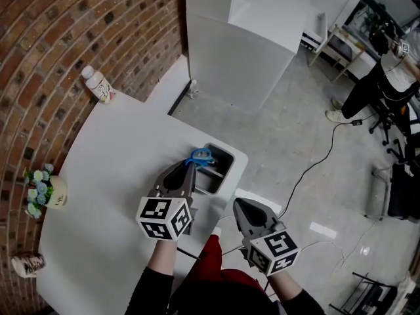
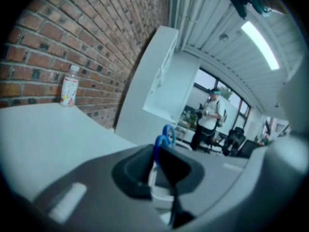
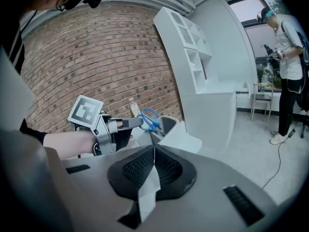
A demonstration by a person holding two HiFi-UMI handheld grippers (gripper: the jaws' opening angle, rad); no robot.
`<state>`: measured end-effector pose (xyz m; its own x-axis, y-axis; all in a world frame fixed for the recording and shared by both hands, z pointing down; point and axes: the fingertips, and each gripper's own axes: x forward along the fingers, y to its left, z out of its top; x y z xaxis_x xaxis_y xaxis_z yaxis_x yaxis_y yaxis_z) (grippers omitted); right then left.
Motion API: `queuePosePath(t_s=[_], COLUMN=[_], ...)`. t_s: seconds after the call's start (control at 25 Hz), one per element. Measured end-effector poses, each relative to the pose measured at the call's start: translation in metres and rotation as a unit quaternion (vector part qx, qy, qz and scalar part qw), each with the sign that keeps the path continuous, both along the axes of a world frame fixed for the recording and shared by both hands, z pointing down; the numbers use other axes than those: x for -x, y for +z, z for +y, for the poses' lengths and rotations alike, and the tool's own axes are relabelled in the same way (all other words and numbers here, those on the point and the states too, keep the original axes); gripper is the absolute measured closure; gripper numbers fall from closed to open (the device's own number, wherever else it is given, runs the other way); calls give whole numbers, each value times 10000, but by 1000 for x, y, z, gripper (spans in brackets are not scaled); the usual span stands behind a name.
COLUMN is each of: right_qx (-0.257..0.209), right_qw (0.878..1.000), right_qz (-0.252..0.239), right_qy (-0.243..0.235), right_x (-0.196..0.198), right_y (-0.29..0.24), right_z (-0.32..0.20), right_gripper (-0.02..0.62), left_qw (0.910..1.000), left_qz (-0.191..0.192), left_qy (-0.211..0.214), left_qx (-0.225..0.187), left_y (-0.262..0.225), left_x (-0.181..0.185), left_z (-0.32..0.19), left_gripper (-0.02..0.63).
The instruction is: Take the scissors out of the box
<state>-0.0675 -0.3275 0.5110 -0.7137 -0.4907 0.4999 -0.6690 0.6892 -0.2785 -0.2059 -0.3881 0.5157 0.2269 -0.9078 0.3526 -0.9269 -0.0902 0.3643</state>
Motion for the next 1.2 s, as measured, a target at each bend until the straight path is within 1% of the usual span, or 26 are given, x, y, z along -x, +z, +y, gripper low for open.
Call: queuePosePath(t_s=[0.24,0.6,0.92,1.2], right_qx=[-70,-140,-333,-540], right_qw=[10000,9998,9991,9982], right_qz=[0,-25,-167,-214], right_qy=[59,106,179,152], right_x=[-4,-10,-21,-39], right_y=[-7,-15,-34,-48], right_z=[1,11,22,31], right_gripper=[588,588,588,586], left_qw=[9998,9988,9967,9936], left_qz=[-12,73,-66,-256], left_qy=[-52,-127,-167,-138], left_qx=[-201,-464,-794,-1094], left_y=[-12,-31,-64,-94], left_x=[-2,-2,-9,-25], left_z=[1,8,22,33], left_gripper=[572,575,575,575])
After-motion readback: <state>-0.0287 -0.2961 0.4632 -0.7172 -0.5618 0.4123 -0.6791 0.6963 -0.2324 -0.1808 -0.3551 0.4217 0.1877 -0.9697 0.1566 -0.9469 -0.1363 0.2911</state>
